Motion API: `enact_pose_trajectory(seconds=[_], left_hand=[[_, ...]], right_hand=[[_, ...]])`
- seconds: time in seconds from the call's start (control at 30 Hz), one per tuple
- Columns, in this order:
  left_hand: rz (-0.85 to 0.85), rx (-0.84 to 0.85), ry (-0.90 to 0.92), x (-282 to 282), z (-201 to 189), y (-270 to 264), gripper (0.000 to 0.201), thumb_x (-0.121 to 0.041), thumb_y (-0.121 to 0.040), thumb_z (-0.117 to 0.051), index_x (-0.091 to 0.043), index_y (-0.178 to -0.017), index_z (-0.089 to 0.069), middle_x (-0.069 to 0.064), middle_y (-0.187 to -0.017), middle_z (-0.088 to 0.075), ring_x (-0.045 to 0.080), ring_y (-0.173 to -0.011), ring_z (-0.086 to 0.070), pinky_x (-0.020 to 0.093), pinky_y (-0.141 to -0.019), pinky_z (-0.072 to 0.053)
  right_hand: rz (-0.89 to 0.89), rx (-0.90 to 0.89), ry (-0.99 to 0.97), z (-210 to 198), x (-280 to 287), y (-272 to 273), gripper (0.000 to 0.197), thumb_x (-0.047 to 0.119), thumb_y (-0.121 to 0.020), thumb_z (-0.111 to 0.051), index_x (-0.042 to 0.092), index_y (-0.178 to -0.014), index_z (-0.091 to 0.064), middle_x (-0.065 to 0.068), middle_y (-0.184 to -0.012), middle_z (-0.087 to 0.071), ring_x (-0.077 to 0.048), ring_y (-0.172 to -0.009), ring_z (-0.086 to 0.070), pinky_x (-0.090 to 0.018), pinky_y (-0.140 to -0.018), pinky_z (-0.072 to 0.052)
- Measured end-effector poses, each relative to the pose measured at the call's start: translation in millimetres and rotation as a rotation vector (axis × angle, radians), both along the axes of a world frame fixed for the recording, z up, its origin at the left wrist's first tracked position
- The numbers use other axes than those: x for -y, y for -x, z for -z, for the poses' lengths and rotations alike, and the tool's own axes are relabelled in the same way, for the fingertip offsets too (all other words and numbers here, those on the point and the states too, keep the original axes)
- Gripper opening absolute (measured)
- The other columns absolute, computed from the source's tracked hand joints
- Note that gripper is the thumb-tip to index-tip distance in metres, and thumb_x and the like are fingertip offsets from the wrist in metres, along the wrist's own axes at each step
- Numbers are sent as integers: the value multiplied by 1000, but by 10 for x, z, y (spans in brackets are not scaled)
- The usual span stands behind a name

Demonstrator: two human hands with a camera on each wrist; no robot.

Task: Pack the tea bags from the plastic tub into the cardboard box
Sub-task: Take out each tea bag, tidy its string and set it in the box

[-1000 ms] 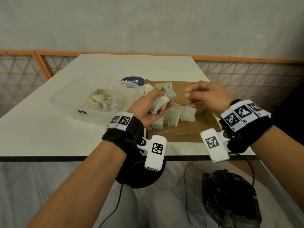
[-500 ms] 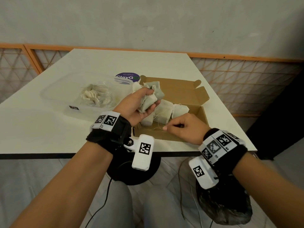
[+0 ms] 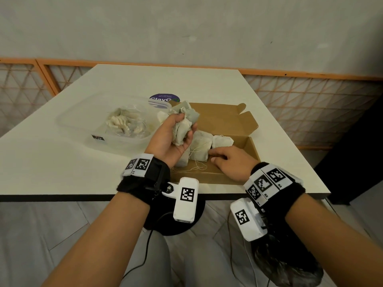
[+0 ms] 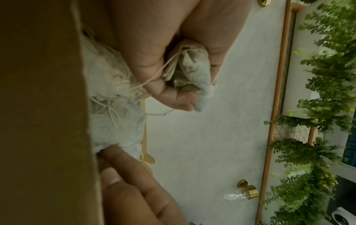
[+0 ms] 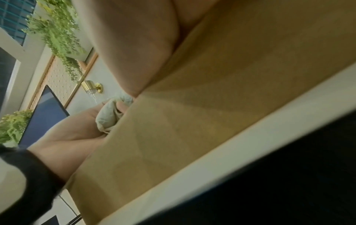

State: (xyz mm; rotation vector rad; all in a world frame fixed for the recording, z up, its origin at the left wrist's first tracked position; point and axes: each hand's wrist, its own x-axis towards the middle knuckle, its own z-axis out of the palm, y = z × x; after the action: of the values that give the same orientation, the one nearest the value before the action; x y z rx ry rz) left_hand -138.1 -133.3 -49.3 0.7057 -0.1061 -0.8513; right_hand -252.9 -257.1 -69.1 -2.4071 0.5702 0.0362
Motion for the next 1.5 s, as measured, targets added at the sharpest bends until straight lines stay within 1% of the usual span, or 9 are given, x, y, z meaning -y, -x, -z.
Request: enact_pose_trajectory(seconds=[0.47, 0.53, 0.57, 0.63, 0.77, 1.0, 1.17, 1.27, 1.5], left_hand=[[10, -35, 73, -12, 23, -16, 7, -16, -92, -53, -13, -95, -59, 7, -94, -64, 17, -81, -62, 14, -51, -51], [11, -34, 71, -16, 18, -16, 8, -16, -92, -53, -13, -94, -60, 7, -93, -64, 16, -81, -62, 14, -51, -51], [11, -36, 68, -17, 13, -14, 8, -16, -92, -52, -13, -93, -60, 7, -91, -65, 16, -81, -62, 14, -51, -50], [12, -40, 64, -17, 3, -7, 9, -16, -93, -52, -13, -92, -60, 6, -88, -66, 16, -79, -63, 14, -50, -50], [12, -39, 57, -8, 2, 6, 9, -16, -93, -52, -13, -89, -61, 6, -83, -67, 16, -79, -63, 14, -50, -50], [17, -28, 50, -22, 4, 7, 7, -15, -92, -53, -13, -91, -60, 6, -84, -67, 16, -79, -63, 15, -48, -50], [90, 89, -34, 1, 1, 30, 5, -16, -91, -55, -15, -94, -58, 6, -87, -64, 13, -71, -62, 12, -43, -44], [185, 171, -91, -1, -16, 75, 6, -19, -91, -53, -16, -91, -58, 1, -77, -65, 11, -66, -63, 11, -42, -40], [257, 242, -128, -28, -32, 84, 32, -47, -86, -56, -18, -95, -66, 1, -79, -65, 10, -65, -63, 12, -42, -41]], right_hand=[[13, -76, -72, -42, -6, -26, 47, 30, -100, -34, 28, -146, -24, -3, -152, -31, -21, -139, -28, -25, -109, -23], [125, 89, -93, -25, -8, -1, 39, 24, -98, -39, 26, -136, -42, -5, -119, -60, -19, -107, -57, -26, -87, -42], [219, 209, -109, -20, -10, 15, 32, 18, -95, -42, 23, -125, -53, -2, -95, -62, -15, -81, -58, -23, -69, -44], [373, 361, -73, -15, 12, 40, 22, 9, -89, -43, 18, -102, -60, -2, -86, -55, -10, -64, -47, -19, -55, -35], [360, 218, 137, -17, 11, 41, 24, 13, -91, -46, 1, -93, -67, -11, -99, -64, -16, -82, -53, -21, -67, -38], [277, 258, 229, 0, -44, 56, 28, 9, -90, -47, 11, -111, -65, -7, -119, -59, -21, -110, -54, -18, -88, -35], [280, 601, -142, -317, -83, -22, 17, 23, -89, -60, 22, -106, -61, 10, -97, -58, 1, -83, -53, -3, -68, -42], [157, 554, -254, -509, -108, -136, 32, 28, -81, -69, 21, -111, -60, 7, -94, -57, -4, -81, -55, -14, -73, -47], [100, 584, -360, -521, -119, -199, 21, 5, -77, -71, 22, -85, -61, -1, -79, -57, -10, -70, -54, -17, -68, -47]])
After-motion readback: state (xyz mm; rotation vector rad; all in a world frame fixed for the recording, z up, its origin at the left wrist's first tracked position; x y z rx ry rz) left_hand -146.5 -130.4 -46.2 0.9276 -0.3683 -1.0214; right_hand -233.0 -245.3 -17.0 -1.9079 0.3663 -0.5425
